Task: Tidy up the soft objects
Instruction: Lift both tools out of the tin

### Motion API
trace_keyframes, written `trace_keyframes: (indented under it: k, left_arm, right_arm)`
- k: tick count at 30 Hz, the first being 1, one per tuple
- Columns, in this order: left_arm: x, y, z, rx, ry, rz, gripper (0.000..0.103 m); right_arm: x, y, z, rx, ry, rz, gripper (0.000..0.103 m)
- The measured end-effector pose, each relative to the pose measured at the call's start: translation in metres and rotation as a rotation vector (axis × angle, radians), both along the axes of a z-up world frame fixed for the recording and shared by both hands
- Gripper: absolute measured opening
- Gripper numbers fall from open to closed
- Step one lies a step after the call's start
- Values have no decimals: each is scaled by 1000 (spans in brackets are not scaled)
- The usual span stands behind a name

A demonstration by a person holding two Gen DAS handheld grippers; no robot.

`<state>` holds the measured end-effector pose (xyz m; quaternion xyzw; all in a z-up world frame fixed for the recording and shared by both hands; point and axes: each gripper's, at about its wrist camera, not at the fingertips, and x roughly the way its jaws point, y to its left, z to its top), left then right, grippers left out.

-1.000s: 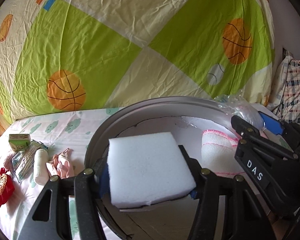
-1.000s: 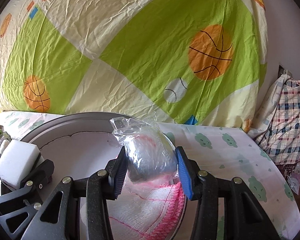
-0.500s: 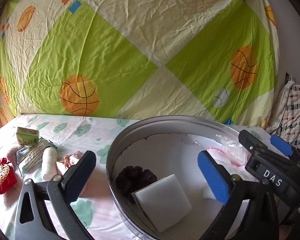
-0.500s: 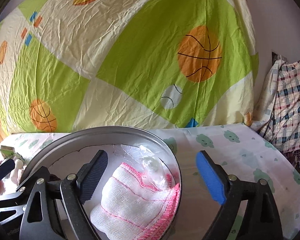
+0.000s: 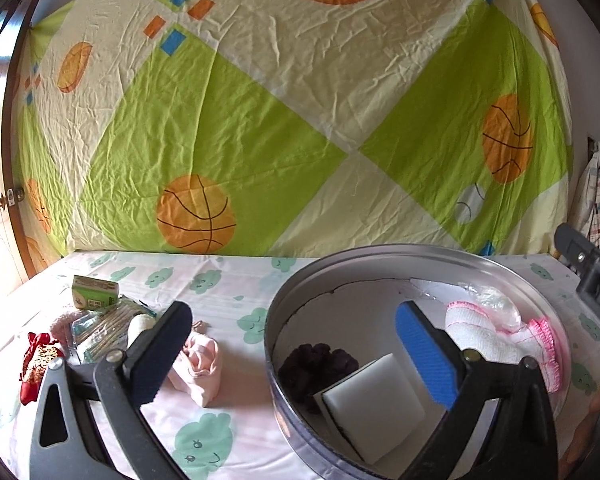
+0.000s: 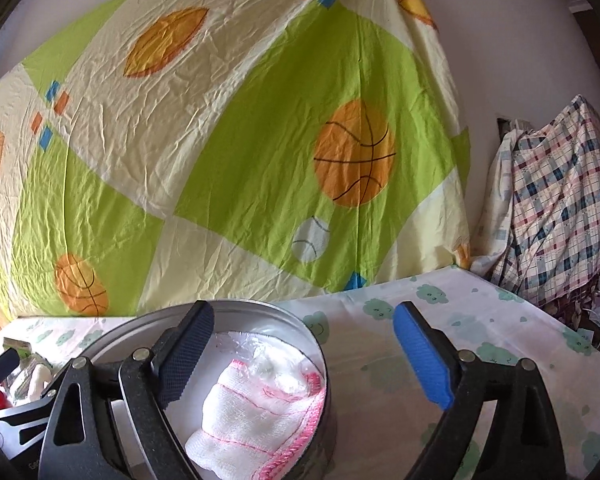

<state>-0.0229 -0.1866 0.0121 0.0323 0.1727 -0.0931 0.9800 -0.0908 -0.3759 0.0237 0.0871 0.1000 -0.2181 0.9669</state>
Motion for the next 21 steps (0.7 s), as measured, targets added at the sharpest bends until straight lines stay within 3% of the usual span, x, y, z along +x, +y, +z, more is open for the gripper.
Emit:
trace_keyframes:
  k: [4,21]
  left_arm:
    - [-1,6,0,4,-9,12,103]
    - [0,47,-1,-6,-2,67,103]
  right_arm:
    - [-17,1,1,-6,-100,-59,99]
    - [-27,31,5,-104,-119,-41,99]
